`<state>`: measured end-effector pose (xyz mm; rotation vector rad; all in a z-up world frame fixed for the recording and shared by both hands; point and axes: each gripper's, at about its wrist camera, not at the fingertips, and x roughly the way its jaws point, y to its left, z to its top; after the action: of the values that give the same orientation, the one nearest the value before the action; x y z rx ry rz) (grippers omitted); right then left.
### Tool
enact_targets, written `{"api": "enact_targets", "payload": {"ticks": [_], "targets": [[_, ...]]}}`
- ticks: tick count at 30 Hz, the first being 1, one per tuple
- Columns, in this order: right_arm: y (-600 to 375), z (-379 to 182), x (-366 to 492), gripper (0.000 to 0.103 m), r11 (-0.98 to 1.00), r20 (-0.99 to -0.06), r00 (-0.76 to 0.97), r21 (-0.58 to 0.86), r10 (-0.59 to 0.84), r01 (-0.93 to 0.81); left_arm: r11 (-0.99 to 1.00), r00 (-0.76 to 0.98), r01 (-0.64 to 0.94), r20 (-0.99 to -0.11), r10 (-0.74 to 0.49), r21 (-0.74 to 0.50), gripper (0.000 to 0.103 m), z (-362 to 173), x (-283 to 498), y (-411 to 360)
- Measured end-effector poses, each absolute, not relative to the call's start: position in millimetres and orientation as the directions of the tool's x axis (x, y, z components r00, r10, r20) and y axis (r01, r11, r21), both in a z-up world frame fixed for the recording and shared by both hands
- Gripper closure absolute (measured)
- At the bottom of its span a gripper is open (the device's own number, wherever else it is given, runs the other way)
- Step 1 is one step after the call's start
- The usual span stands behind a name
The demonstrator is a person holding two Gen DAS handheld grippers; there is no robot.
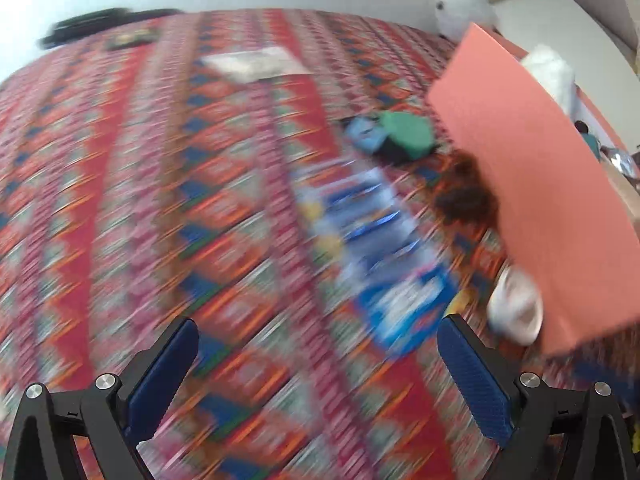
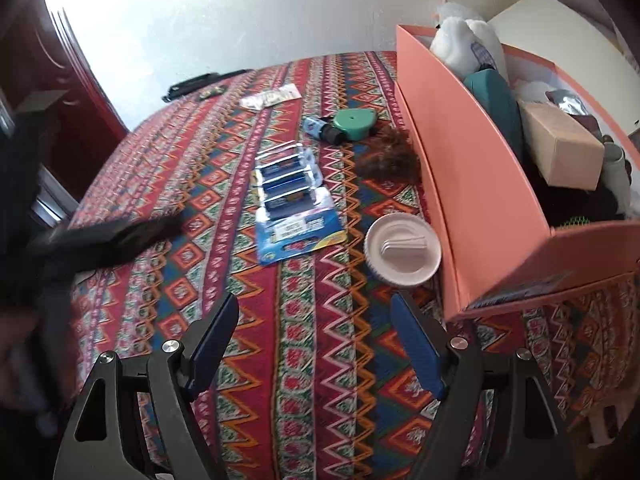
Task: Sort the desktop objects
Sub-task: 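Grasp the blue battery pack with the left gripper while the right grasps the white lid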
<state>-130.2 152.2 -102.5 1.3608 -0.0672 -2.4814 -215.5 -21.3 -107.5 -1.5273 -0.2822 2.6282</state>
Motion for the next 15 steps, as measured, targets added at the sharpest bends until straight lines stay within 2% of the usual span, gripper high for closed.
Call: {"api": "enact_targets", "payload": {"ticks": [3, 8, 10, 13, 15], "targets": [[162, -104, -118, 0.022, -0.95, -0.813, -0.503, 0.188, -0.293, 0.248, -0.977, -0.457, 0.056, -0.875, 0.157, -0.205, 0.004, -124, -257, 3], [183, -111, -111, 0.022, -0.96, -0.818, -0.511, 0.172, -0.264, 0.22, -0.987, -0.361, 0.132, -0.932, 0.034, -0.087, 0.001, -173, -300, 31], [188, -114, -113, 0.022, -0.961, -0.818, -0.51, 0.184, -0.266, 0.207, -0.993, -0.404, 0.105, -0.915, 0.005, -0.051, 0.001, -175, -293, 35], [194, -119, -122, 0.022, -0.958, -0.811, -0.51, 0.22, -0.285, 0.185, -0.997, -0.445, 0.045, -0.895, 0.033, -0.06, 0.007, -173, -269, 21], [194, -125, -129, 0.023, -0.941, -0.805, -0.489, 0.295, -0.337, 0.162, -0.997, -0.457, 0.027, -0.888, 0.049, -0.069, 0.021, -171, -254, 8]]}}
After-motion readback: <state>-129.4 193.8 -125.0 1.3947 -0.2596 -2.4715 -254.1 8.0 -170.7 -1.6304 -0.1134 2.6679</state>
